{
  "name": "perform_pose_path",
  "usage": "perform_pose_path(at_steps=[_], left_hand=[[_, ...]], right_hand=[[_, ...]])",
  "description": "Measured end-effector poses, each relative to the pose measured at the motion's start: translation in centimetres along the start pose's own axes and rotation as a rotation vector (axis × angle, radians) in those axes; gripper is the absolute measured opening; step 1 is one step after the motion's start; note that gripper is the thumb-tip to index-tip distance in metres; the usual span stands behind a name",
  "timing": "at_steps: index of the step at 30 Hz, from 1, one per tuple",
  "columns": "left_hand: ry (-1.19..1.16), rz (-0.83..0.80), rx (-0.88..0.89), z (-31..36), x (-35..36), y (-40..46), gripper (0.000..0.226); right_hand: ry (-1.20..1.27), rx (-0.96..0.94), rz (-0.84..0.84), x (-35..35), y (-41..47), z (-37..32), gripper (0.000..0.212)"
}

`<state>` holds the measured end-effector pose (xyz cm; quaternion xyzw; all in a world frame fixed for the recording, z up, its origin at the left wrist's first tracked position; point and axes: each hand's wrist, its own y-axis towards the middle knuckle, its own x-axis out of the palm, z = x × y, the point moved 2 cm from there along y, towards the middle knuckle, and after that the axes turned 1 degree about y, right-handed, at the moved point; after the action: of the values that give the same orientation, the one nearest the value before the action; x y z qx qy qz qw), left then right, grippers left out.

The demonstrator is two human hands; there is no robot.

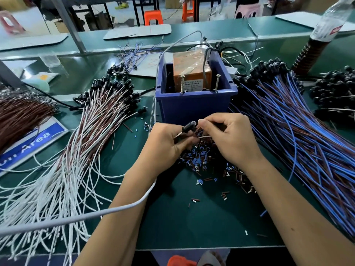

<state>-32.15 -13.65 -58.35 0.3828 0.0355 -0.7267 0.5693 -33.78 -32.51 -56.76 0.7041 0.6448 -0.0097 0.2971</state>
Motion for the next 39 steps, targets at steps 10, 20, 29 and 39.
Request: perform_pose_path(at_steps=[10,20,29,39], left_hand=[[-0.052,0.036,-0.061,-0.7,-0.4,-0.2,0.020],[-0.195,0.159,-0.190,-1.3,-0.7,-0.2,0.023],[-0.217,0.218,-0.155,-1.3,-0.5,-0.1,0.023],[-0.604,0.297,-0.108,0.2,-1.3,0.0,0.029]], right_hand=[[0.219,0.175,0.141,-0.6,0.5,1.8,0.026],[0.473,0.178,-0.389,-3.1,0.6,0.8,0.025],[0.816,0.003,-0.352,-3.4,0.7,0.8,0.023],[0.624,0.227,-0.565,-1.1,-0.2,0.4,0.054]])
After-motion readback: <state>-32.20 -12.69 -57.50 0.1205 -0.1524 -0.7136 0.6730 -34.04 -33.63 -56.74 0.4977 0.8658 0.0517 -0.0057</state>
